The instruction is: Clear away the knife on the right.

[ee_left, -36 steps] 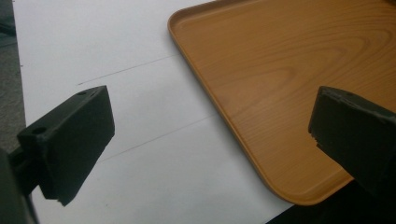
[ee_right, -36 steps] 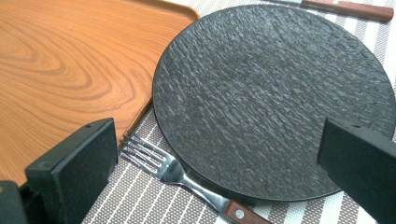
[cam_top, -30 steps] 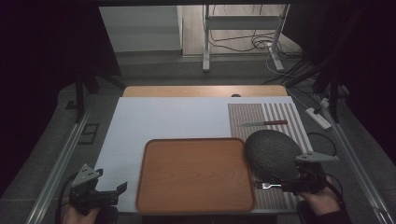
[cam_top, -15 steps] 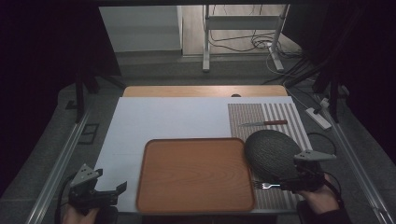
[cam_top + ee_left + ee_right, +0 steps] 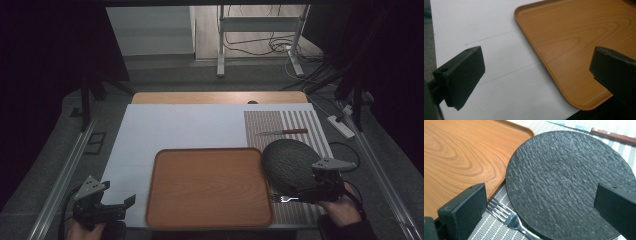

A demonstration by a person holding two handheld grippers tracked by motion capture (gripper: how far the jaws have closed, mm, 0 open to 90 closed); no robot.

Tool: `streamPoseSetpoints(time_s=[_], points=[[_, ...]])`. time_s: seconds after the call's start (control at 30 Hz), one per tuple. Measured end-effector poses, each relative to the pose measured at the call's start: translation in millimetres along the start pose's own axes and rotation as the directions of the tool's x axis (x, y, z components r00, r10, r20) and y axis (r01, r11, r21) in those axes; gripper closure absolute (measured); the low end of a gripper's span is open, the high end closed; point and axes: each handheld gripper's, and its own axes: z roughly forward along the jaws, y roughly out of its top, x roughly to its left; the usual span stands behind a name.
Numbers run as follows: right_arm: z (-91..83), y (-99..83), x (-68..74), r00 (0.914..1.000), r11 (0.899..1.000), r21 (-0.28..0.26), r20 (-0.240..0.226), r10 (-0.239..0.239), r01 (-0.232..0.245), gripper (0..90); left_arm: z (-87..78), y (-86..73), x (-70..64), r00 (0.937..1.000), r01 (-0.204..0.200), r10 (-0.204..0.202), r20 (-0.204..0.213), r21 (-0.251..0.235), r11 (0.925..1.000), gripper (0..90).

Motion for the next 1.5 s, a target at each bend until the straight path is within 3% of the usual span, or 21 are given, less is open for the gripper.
streamPoseSetpoints(time_s=[0.2, 0.5, 0.6, 0.87, 1.5], points=[[3.5, 4.3, -4.9, 0.9999, 1.0, -0.008, 0.009, 0.006, -0.006, 0.0, -0.1, -0.2, 0.6, 1.0, 0.007, -0.007, 0.002, -0.003, 1.0, 0.8], [13.7, 10.7, -16.3, 0.9982, 1.0, -0.016, -0.059, 0.01, -0.011, 0.0, 0.0, -0.2, 1.2, 0.9999, 0.014, -0.014, 0.003, -0.002, 0.9999, 0.8], [17.1, 13.3, -18.5, 0.998, 1.0, -0.007, -0.063, 0.011, -0.011, 0.0, 0.0, -0.1, 1.6, 0.9998, 0.017, -0.017, 0.004, -0.001, 0.9999, 0.8], [25.9, 24.0, -22.5, 0.9995, 1.0, 0.007, -0.018, 0.026, -0.026, 0.0, 0.1, -0.2, 2.1, 0.9997, 0.022, -0.022, 0.008, -0.004, 0.9997, 0.7], [50.5, 46.5, -41.0, 0.9994, 0.999, 0.025, 0.002, 0.034, -0.034, 0.0, 0.6, 0.2, 3.6, 0.9994, 0.032, -0.032, 0.011, -0.002, 0.9995, 0.6]])
